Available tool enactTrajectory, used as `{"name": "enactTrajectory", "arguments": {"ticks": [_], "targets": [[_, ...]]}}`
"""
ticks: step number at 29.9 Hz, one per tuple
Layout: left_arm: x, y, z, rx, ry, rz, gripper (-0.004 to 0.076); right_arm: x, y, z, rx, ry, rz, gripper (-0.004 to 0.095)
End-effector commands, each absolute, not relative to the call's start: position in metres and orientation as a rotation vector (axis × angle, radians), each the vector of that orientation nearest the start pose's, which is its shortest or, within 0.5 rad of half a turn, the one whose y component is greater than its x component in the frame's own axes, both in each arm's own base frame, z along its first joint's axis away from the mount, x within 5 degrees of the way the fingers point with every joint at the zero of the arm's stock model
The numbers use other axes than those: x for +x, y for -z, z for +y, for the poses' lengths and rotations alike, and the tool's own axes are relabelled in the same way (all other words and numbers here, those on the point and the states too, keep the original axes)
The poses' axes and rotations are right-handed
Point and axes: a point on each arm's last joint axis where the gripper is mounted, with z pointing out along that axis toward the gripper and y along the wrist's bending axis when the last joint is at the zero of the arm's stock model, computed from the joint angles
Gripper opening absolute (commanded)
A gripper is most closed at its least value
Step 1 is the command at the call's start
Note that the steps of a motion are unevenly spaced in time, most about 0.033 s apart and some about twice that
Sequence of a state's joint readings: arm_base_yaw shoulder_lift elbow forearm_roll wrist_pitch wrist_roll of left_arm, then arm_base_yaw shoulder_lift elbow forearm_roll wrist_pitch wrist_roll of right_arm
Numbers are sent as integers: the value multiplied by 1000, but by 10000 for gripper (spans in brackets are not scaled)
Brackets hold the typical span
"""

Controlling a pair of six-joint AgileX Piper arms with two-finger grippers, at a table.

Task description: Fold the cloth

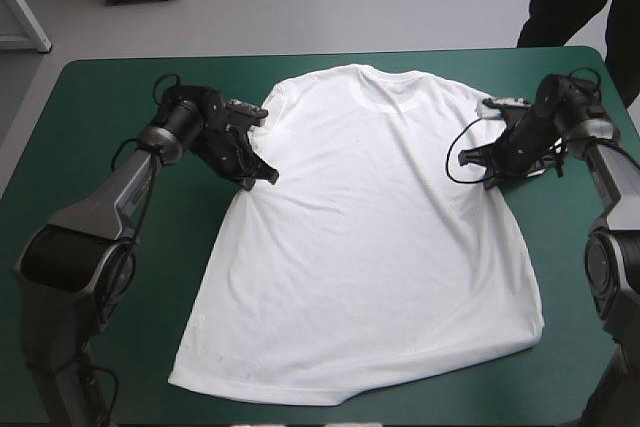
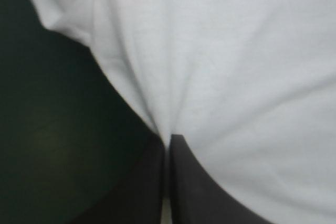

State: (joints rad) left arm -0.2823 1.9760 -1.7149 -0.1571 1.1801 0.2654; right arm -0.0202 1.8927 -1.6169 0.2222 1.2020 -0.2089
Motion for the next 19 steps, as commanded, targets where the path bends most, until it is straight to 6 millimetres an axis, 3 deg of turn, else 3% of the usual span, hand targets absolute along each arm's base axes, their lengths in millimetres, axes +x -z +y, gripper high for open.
{"name": "enactTrajectory", "arguments": {"ticks": [1, 6, 13, 19], "targets": [[371, -340, -118, 684, 149, 2623, -22, 382, -346, 11, -185, -273, 2702, -14], [340, -403, -107, 651, 116, 2451, -22, 367, -400, 12, -173, -252, 2553, -14], [280, -495, -82, 547, 33, 2172, -22, 325, -471, 13, -183, -216, 2335, -15], [235, -538, -67, 497, 18, 2021, -22, 284, -521, 14, -176, -204, 2163, -15]]}}
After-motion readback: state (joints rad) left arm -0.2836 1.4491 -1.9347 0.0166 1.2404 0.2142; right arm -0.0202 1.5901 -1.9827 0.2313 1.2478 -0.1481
